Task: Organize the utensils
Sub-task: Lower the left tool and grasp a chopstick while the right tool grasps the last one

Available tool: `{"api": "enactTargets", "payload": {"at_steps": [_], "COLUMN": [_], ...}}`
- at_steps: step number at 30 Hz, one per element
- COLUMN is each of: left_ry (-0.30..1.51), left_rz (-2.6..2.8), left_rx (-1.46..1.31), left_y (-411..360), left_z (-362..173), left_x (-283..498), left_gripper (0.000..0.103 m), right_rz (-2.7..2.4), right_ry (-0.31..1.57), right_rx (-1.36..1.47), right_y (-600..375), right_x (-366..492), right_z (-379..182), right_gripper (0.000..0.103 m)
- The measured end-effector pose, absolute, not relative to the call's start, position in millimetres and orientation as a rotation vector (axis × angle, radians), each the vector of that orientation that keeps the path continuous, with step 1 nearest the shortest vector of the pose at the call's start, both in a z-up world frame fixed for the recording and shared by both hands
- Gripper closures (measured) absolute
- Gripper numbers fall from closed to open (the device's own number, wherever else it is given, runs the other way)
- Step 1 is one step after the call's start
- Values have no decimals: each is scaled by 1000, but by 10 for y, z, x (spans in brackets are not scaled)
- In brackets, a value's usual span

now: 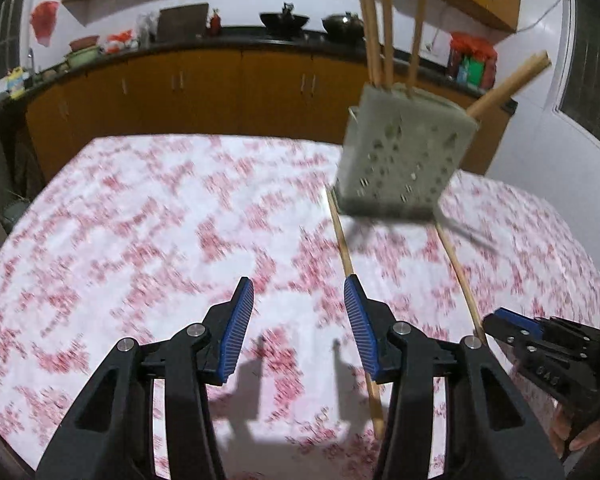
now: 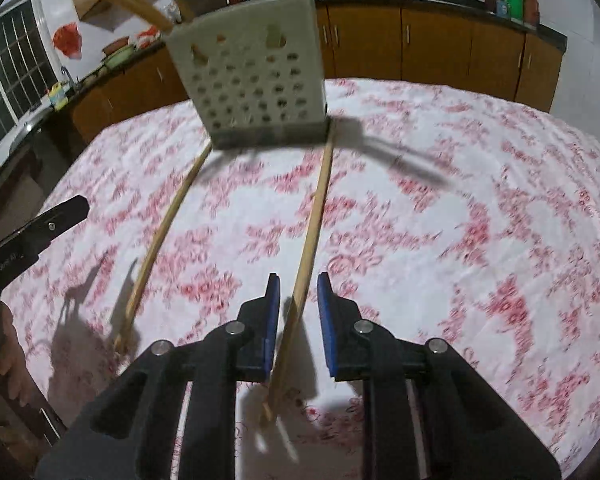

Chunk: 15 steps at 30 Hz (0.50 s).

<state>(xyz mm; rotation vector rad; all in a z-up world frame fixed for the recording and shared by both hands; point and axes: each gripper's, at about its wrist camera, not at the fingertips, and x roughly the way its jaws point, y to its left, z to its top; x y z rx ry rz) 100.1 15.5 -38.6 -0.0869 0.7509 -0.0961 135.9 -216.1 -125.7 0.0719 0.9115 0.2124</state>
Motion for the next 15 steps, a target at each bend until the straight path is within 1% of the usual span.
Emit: {"api": "enactTargets", "payload": {"at_steps": [3, 5, 10, 15], "left_ry": [774, 788, 827, 863], "left_rz": [-111, -122, -153, -177], "left_rx": [-85, -85, -84, -69], "left_y": [127, 86, -25, -146], "left_z": [-474, -487, -584, -675], "left_x": [1009, 1040, 1059, 1082], "left_gripper": [55, 55, 61, 64], "right_rz": [205, 188, 124, 78], "right_ry": [924, 910, 905, 908], "right_rx": [63, 36, 69, 120], "right_y": [-2139, -2132, -2282, -2479], "right_x": [1375, 1389, 1544, 1665], "right_z": [-1312, -1306, -1320, -1316], "right_gripper": [84, 93, 95, 95]}}
